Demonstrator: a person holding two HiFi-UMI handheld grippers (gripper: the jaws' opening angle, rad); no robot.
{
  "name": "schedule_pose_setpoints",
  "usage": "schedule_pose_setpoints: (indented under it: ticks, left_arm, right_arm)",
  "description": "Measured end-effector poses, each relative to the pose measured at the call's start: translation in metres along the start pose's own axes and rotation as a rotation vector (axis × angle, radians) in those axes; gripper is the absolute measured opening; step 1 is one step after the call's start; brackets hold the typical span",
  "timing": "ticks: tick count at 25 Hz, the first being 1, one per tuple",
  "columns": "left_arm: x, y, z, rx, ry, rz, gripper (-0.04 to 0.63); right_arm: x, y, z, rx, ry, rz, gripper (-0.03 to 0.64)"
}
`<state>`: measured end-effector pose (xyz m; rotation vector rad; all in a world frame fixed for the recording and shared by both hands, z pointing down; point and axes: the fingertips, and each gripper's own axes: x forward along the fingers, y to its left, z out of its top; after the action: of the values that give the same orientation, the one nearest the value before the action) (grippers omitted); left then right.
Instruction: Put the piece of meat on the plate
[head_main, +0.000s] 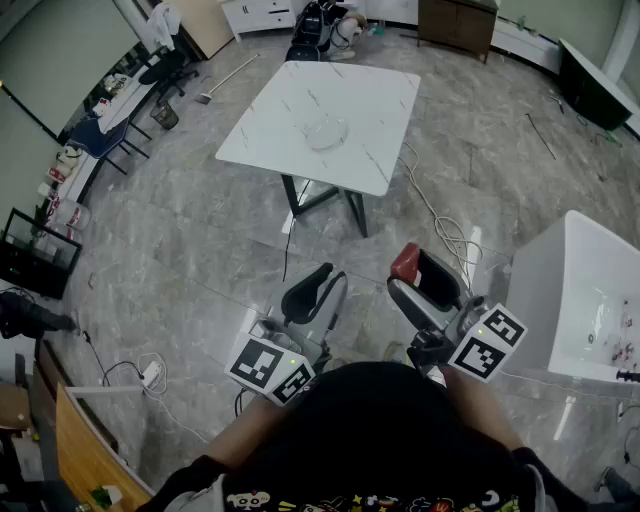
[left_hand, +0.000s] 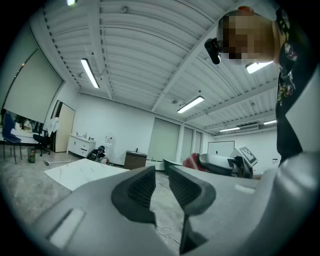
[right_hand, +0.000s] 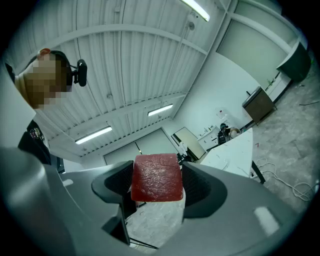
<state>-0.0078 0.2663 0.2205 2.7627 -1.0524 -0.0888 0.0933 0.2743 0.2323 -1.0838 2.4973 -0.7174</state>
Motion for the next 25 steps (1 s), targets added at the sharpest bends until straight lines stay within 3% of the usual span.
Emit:
schedule_pose_setpoints:
  ticks: [12, 25]
  left_arm:
    - [-0.025, 0.034, -0.006, -0.019, 0.020, 0.081, 0.043]
    - [0.024, 0.012, -0.026, -0.024, 0.050, 0.118, 0.043]
  right_arm:
    - [0.022, 0.006, -0.017, -0.058, 0.055, -0.020, 0.331]
    - [0.003, -0.045, 0.003, -0.029, 0.082, 0.005, 0.333]
